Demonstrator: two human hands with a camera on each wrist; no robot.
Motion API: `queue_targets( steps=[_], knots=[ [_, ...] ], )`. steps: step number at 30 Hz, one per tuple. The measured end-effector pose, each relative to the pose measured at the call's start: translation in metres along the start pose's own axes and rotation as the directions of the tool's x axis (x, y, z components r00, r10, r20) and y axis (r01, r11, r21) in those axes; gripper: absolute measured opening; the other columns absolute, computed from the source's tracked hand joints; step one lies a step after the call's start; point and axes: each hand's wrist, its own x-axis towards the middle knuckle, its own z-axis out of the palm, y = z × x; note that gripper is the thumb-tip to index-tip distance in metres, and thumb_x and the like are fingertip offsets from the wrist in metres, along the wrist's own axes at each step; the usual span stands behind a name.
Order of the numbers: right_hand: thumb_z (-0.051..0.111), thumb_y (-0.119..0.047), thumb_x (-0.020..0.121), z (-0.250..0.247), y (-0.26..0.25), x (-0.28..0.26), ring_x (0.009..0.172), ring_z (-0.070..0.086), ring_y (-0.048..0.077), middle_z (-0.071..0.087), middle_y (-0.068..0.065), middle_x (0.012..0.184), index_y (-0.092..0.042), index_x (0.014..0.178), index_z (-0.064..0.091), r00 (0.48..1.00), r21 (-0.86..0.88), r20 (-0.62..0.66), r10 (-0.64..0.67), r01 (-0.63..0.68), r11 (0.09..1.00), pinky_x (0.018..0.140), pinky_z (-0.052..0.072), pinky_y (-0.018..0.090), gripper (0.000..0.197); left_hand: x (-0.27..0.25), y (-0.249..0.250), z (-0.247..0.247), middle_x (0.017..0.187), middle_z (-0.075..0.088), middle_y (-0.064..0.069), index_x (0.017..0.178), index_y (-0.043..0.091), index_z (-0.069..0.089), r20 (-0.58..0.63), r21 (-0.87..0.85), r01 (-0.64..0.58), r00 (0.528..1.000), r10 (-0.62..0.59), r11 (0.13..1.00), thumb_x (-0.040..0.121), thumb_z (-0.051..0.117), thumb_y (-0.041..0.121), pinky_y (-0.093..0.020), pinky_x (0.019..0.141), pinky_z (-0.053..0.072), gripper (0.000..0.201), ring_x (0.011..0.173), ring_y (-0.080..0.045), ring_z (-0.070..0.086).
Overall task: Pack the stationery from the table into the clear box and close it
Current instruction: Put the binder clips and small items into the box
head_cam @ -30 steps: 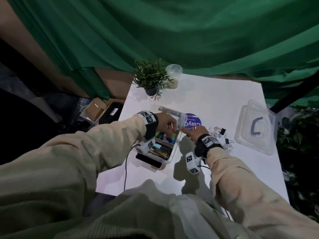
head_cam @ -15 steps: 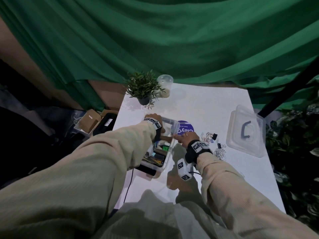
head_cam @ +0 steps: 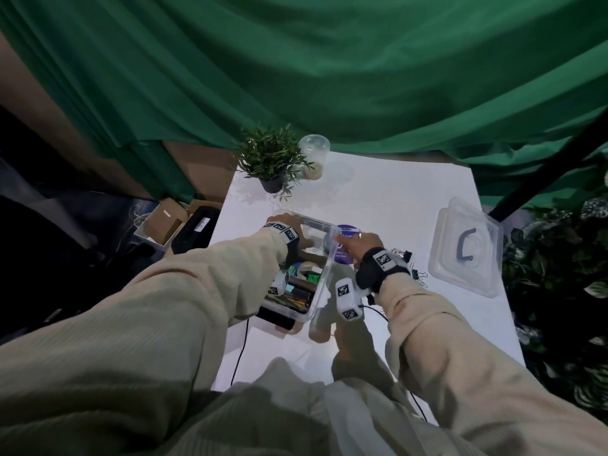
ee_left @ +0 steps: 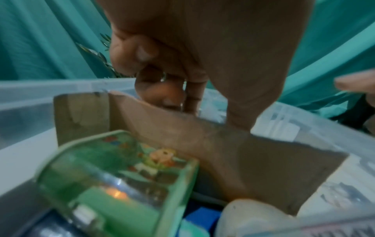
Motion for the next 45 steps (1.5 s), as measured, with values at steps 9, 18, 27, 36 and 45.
queue_targets(
  steps=[9,18,27,36,45],
  knots=[
    [0.058,-0.03,0.092,-0.003,-0.043,0.014,0.033,0.04,0.012,0.05,0.004,0.051,-0.014,0.063,0.04,0.956,0.797,0.235,0.175,-0.293,0.529,0.035,0.025,0.016,0.039,0.003,-0.041,-0.003,0.096,0.066,0.002,0.092,0.023,0.068,0.082,-0.252,-0.093,0.99,0.117,0.963,0.077,0.064,0.064,-0.026,0.071,0.042,0.044,0.084,-0.02,0.06],
    [0.038,-0.013,0.085,0.03,-0.073,0.017,0.054,0.039,0.021,0.041,0.009,0.057,-0.012,0.062,0.038,0.948,0.909,0.282,0.149,-0.313,0.274,0.046,0.036,0.019,0.023,0.002,-0.063,-0.007,0.088,0.067,0.001,0.089,0.021,0.072,-0.017,-0.46,-0.124,0.991,0.131,0.879,0.08,0.071,0.023,-0.026,0.079,0.051,0.01,0.09,-0.02,0.063],
    [0.032,-0.015,0.088,0.059,-0.099,0.024,0.05,0.05,0.023,0.052,0.009,0.059,0.001,0.075,0.053,0.952,0.876,0.283,0.116,-0.306,0.372,0.056,0.04,0.029,0.03,-0.005,-0.097,-0.005,0.081,0.062,0.002,0.088,0.019,0.068,-0.078,-0.634,-0.067,0.997,0.023,0.771,0.086,0.067,0.023,-0.027,0.063,0.055,0.005,0.061,-0.017,0.065],
    [0.029,-0.022,0.093,0.059,-0.095,0.015,0.072,0.057,0.028,0.058,0.014,0.085,-0.003,0.09,0.061,0.948,0.858,0.312,0.062,-0.309,0.411,0.06,0.046,0.034,0.037,-0.001,-0.086,0.0,0.101,0.062,0.003,0.114,0.033,0.067,-0.185,-0.502,-0.247,0.967,0.176,0.829,0.083,0.068,0.048,-0.027,0.08,0.047,0.034,0.083,-0.013,0.055],
    [0.037,-0.025,0.093,0.057,-0.09,0.018,0.084,0.053,0.031,0.051,0.013,0.086,0.001,0.097,0.057,0.943,0.856,0.331,0.044,-0.32,0.405,0.057,0.052,0.033,0.033,0.004,-0.085,-0.004,0.102,0.067,0.003,0.103,0.025,0.073,-0.144,-0.45,-0.193,0.979,0.143,0.872,0.082,0.072,0.031,-0.023,0.078,0.045,0.022,0.093,-0.014,0.06]
  ],
)
